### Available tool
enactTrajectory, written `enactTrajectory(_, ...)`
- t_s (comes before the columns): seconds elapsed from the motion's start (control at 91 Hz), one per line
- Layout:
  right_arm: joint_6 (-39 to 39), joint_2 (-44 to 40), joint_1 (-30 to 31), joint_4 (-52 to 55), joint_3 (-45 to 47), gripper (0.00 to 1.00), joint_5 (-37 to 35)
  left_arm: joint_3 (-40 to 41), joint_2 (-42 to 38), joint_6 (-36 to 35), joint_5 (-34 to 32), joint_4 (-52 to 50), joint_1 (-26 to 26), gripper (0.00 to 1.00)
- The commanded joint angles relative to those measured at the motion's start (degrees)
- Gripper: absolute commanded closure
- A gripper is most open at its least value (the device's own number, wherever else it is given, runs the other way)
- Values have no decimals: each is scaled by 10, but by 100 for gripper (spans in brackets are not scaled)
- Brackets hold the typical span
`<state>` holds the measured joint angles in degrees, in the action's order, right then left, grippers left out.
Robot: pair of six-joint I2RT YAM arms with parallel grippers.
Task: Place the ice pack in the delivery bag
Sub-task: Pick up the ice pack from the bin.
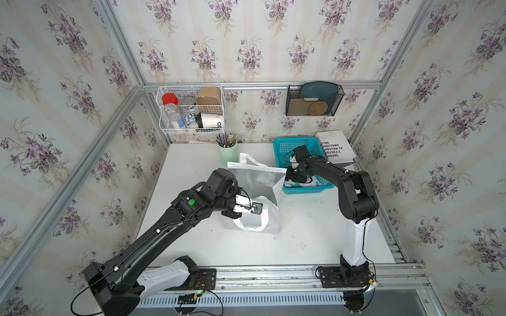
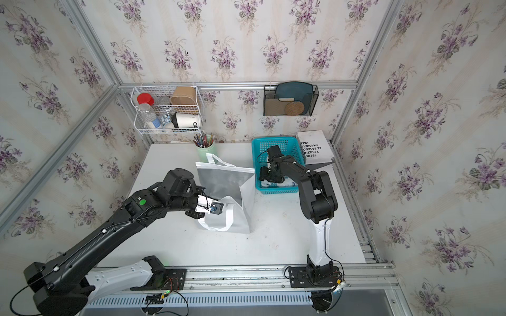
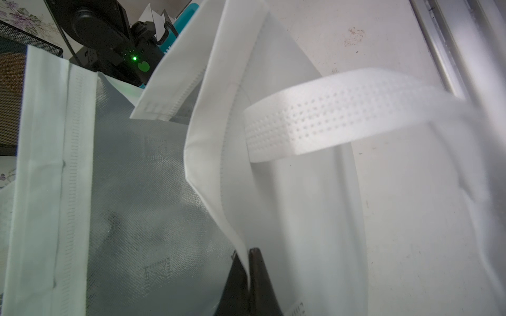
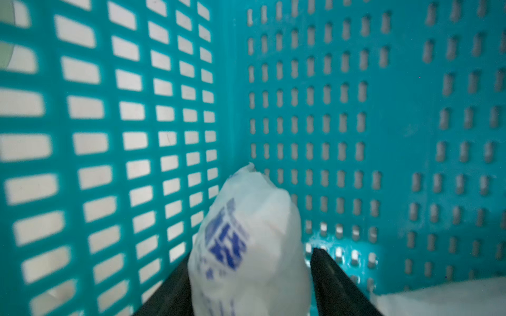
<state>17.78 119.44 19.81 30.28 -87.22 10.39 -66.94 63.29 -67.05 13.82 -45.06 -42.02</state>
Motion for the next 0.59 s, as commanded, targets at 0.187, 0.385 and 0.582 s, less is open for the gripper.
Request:
enactTrajectory(0.187,-14,22,6,12,-21,54,-21,-2,2,-1,6,-3,1,100)
enactTrajectory(0.385,-24,-87,-3,-17,17,73,-67,-2,3,-2,8,0,1,100)
enactTrajectory(0.582,-37,-282,-10,-59,35,74,-32,-8,11,-6,9,-2,1,100)
